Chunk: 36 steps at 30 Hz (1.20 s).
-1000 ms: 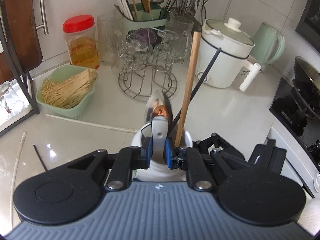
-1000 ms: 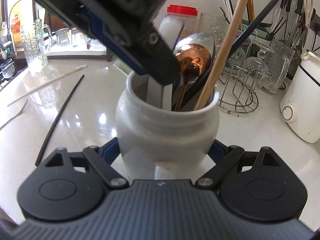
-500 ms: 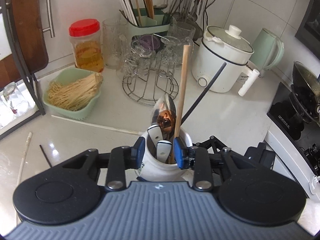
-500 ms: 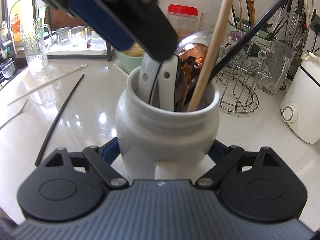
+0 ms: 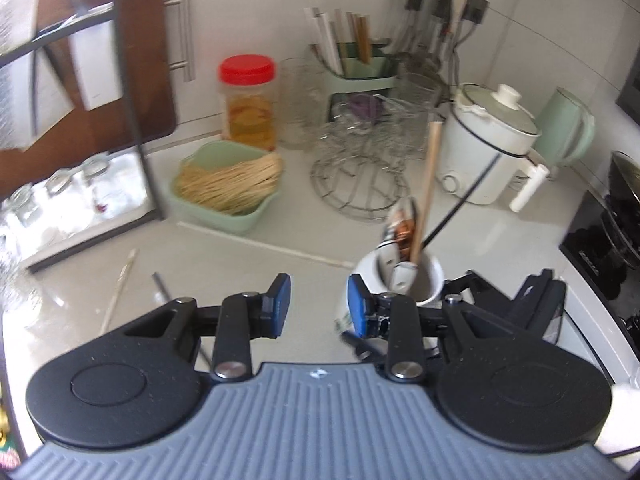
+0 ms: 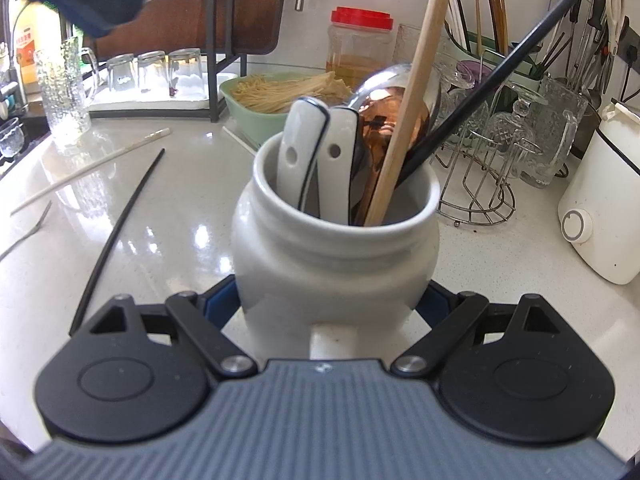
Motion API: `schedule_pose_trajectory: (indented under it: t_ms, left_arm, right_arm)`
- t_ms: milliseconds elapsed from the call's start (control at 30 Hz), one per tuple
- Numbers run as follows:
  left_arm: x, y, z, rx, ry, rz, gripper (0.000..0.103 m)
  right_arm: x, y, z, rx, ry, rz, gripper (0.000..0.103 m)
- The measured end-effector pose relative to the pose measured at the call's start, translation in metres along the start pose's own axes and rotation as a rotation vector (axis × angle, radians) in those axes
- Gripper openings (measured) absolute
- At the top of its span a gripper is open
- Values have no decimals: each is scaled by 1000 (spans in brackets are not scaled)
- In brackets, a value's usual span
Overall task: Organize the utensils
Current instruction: 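Lower the white ceramic spoon into the mug and open the left tool, then move the left tool to the silver fork and close on its handle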
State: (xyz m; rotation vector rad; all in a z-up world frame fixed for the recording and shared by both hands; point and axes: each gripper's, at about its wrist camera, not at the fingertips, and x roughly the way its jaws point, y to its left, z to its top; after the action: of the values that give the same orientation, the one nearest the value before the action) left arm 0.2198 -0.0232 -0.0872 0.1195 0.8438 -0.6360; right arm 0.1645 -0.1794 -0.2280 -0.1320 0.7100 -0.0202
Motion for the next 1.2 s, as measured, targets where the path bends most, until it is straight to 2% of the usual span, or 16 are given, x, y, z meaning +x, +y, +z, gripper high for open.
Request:
schedule_pose_trajectory:
  t_ms: [200, 467, 500, 567, 833, 967, 1200]
  left_arm:
    - [-12, 23, -14, -57, -8, 35, 36]
    - [-5, 59, -36, -91, -4, 98, 36]
    - [-5, 66, -42, -89, -11, 111, 42]
    - [-2, 84, -53, -84, 9, 176, 49]
    - [1, 164, -103, -198, 98, 270, 49]
    - [9, 183, -122, -244, 133, 250, 49]
    - [35, 189, -137, -256, 175, 235, 48]
  right_arm:
    - [0, 0, 0, 4, -4, -5, 93]
    - [1, 1, 1, 6, 1, -11, 93]
    - [1, 1, 1, 6, 0, -14, 93]
    - [0, 1, -1, 8, -6, -16, 93]
    - [-1, 0, -3, 22, -11, -23, 92]
    - [0, 2, -2, 29, -7, -32, 92]
    - [1, 4, 1, 45, 4, -52, 92]
